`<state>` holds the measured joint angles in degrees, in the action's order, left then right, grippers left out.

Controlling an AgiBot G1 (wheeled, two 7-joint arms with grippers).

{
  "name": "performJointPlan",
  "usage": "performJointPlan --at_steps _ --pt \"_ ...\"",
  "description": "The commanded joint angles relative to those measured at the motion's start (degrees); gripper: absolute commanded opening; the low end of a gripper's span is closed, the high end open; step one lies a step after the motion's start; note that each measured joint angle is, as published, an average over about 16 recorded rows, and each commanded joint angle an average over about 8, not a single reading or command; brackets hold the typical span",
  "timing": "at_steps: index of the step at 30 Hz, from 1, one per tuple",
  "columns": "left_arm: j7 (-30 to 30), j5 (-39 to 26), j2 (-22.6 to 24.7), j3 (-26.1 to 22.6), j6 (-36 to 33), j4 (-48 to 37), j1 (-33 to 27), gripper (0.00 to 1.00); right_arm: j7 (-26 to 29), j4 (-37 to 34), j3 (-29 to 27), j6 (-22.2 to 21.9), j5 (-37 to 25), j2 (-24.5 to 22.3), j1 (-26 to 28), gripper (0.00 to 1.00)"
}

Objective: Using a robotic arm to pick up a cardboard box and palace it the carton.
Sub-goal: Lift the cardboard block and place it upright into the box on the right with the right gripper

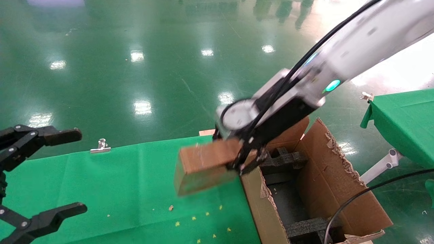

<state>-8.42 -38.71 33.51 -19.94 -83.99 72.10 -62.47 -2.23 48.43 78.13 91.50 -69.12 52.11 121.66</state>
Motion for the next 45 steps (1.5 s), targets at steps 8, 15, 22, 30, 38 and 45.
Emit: performJointPlan --at_steps 8,15,22,30,38,45 --pt "0.00 0.00 0.00 -0.01 0.00 0.00 0.00 1.00 -2.94 -1.30 7.43 0.02 5.61 -5.05 9.04 0.00" --pt "0.00 0.01 0.00 -0.01 0.00 0.00 0.00 1.00 -6.43 -3.25 14.47 0.18 6.72 -10.72 14.42 0.00" --pt "0.01 0.01 0.00 -0.01 0.00 0.00 0.00 1.00 -9.16 -5.25 23.23 0.22 5.31 -15.68 20.91 0.00" --pt "0.01 0.01 -0.01 -0.02 0.01 0.00 0.00 1.00 -11.12 -8.92 32.78 0.16 5.22 -20.43 24.65 0.00" --pt "0.01 0.01 -0.01 -0.02 0.01 0.00 -0.01 1.00 -8.86 -14.19 39.77 -0.66 9.37 -22.51 21.14 0.00" --pt "0.01 0.02 -0.01 -0.03 0.01 0.00 -0.01 1.00 -4.07 -20.22 42.08 -3.00 11.43 -21.03 15.36 0.00"
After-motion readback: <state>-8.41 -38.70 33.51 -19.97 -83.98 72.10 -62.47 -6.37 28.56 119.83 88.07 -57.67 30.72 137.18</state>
